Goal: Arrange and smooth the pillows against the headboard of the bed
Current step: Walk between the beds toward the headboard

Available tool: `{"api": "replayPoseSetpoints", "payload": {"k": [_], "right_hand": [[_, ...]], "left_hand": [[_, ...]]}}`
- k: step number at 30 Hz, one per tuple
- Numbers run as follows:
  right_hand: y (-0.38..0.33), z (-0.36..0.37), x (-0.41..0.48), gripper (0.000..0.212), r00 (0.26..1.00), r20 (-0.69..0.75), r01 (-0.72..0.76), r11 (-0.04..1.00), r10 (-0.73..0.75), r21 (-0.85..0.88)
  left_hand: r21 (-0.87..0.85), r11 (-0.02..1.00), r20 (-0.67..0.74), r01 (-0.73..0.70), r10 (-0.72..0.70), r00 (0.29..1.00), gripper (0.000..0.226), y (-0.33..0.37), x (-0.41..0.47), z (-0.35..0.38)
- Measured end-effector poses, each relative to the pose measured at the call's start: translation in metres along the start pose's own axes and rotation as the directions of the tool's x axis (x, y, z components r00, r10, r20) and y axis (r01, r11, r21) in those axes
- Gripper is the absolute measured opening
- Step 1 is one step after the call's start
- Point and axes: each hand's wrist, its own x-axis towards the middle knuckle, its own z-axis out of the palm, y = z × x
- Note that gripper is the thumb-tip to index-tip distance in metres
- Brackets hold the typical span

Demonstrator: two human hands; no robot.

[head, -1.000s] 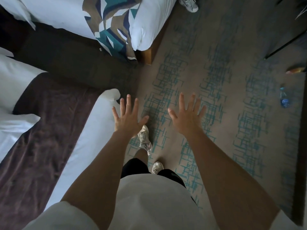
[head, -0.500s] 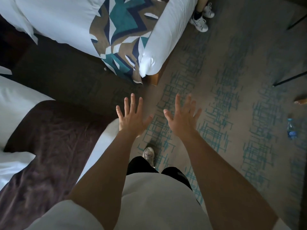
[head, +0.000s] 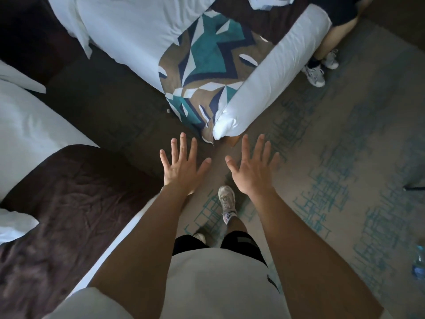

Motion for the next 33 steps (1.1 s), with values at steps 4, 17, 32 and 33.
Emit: {"api": "replayPoseSetpoints", "payload": {"k": [4,17,32,33], "right_hand": [[-0.003,-0.010,0.057,0.085,0.993,0.012,0.118,0.992,-0.118,-0.040],[-0.064,-0.044,0.208,0.089,0.896,0.069,0.444,0.883,-0.439,-0.149],[-0.290,-0.060,0.305,0.090,0.777,0.125,0.628,0.748,-0.617,-0.217],[-0.309,-0.060,0.309,0.091,0.775,0.125,0.631,0.747,-0.620,-0.210]], "left_hand": [[-0.037,0.994,-0.005,0.107,-0.107,0.994,0.085,0.008,0.035,-0.006],[-0.182,0.906,-0.037,0.382,-0.394,0.918,0.081,0.009,0.113,-0.029],[-0.235,0.791,-0.091,0.565,-0.597,0.797,0.083,-0.170,0.208,-0.094],[-0.231,0.788,-0.089,0.571,-0.601,0.794,0.084,-0.184,0.213,-0.099]]}}
